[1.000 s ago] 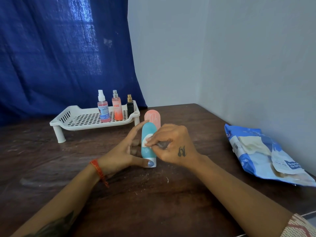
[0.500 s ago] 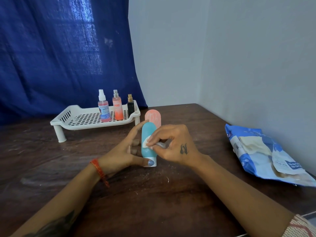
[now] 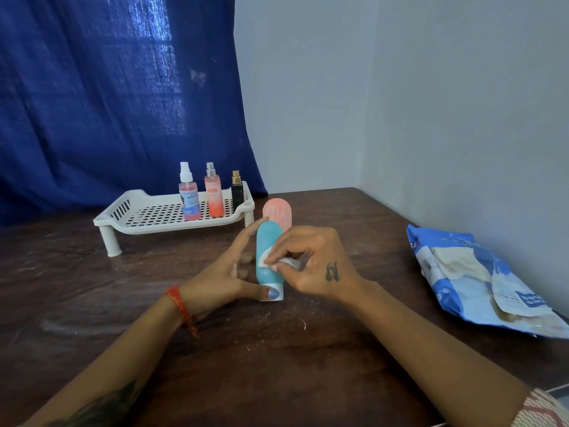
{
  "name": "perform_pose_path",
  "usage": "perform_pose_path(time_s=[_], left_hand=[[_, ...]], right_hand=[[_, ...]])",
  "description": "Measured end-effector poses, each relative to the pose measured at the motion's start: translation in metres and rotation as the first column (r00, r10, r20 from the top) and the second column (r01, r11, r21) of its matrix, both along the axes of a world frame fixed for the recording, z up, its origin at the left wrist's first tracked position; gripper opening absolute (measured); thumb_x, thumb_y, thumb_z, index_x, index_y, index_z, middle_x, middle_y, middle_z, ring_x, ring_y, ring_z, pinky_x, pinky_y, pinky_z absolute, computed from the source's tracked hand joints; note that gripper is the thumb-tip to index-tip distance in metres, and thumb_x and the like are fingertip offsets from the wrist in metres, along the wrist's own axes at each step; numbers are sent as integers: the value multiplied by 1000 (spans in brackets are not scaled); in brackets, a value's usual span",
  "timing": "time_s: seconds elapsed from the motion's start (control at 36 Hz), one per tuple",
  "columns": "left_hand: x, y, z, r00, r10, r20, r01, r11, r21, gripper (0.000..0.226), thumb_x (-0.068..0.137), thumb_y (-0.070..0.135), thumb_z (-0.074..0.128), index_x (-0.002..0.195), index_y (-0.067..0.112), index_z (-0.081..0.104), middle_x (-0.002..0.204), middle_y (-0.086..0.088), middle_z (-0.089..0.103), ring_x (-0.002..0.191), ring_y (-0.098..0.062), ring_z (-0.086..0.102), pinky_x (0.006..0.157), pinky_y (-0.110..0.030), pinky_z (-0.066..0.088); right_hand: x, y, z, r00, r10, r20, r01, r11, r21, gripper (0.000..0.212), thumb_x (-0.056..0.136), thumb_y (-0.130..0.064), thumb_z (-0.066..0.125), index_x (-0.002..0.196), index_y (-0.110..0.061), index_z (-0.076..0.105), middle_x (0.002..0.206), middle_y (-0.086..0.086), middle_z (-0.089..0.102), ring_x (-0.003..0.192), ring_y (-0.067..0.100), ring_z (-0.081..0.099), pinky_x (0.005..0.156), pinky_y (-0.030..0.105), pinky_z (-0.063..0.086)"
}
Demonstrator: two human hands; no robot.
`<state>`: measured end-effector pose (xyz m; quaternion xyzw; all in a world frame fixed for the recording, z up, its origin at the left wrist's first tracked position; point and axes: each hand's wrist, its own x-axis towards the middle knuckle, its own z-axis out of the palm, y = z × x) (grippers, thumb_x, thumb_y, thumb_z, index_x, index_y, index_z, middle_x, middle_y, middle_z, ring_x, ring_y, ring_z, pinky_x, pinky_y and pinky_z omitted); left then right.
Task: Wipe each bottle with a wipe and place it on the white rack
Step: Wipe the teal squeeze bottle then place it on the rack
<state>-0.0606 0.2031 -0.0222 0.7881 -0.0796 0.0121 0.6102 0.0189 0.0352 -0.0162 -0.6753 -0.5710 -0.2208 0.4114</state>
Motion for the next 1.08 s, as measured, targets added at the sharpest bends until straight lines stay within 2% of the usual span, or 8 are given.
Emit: perform_pose_path(time_s=[0.19, 0.33, 0.5, 0.61, 0.81, 0.89, 1.0, 1.08], left_hand=[[0, 0, -1, 1000, 10, -2, -10, 1000, 14, 111, 68, -6, 78, 142, 49, 17, 131, -11, 57, 113, -25, 62, 97, -45, 49], [0, -1, 0, 1000, 15, -8, -15, 1000, 0, 110, 64, 0, 77, 142, 48, 17, 131, -9, 57, 112, -25, 62, 96, -44, 50], [-2, -4, 3, 1000, 23, 18, -23, 1000, -3, 107, 69, -13, 74, 140, 46, 20, 129, -2, 56, 110, -22, 63, 91, -38, 53], [-2, -3, 2, 999, 18, 27, -18, 1000, 22, 110, 66, -7, 76, 142, 47, 18, 128, -9, 57, 107, -22, 65, 84, -31, 55], [-1, -1, 0, 1000, 14, 14, -15, 1000, 26, 111, 64, -1, 78, 142, 48, 16, 127, -12, 59, 109, -25, 64, 88, -36, 54], [0, -1, -1, 1000, 11, 6, -11, 1000, 11, 111, 64, 0, 79, 142, 50, 16, 127, -11, 60, 110, -27, 64, 93, -44, 52], [1, 0, -3, 1000, 21, 12, -21, 999, 28, 112, 62, 5, 82, 141, 51, 18, 127, -13, 59, 109, -25, 64, 92, -43, 52], [1, -1, -3, 1000, 16, 3, -16, 1000, 19, 111, 63, 4, 83, 139, 51, 18, 128, -12, 58, 108, -24, 64, 91, -39, 53]], right_hand=[[2, -4, 0, 999, -43, -15, 43, 999, -13, 20, 72, -22, 59, 71, -8, 73, 74, 1, 71, 67, 6, 64, 67, 13, 51], [2, -1, -3, 993, -114, 27, 112, 992, 49, 11, 76, -15, 67, 82, -9, 74, 85, 1, 72, 78, 6, 65, 74, 19, 54], [-5, 5, -2, 994, -63, 94, 63, 998, 1, 14, 74, -15, 74, 88, -12, 75, 90, 1, 73, 86, 6, 66, 86, 22, 52], [-6, 4, -1, 998, -6, 65, 11, 998, -67, 12, 71, -10, 75, 83, -11, 76, 86, 1, 74, 82, 4, 66, 83, 17, 50], [-5, -1, 4, 998, 60, -22, -63, 988, -145, 11, 68, -6, 75, 78, -9, 76, 80, 3, 74, 74, 6, 67, 74, 17, 54], [-2, -3, 4, 1000, -4, -29, 2, 998, -66, 8, 69, -8, 73, 77, -8, 76, 78, 2, 73, 72, 6, 66, 71, 12, 52], [3, 1, 6, 984, -176, -15, 175, 959, 224, 15, 79, -15, 69, 93, -10, 75, 92, 1, 73, 87, 5, 66, 78, 17, 52], [3, 4, 5, 975, -222, 14, 216, 959, 181, 25, 84, -17, 64, 107, -12, 70, 108, 1, 70, 102, 10, 62, 89, 20, 47]])
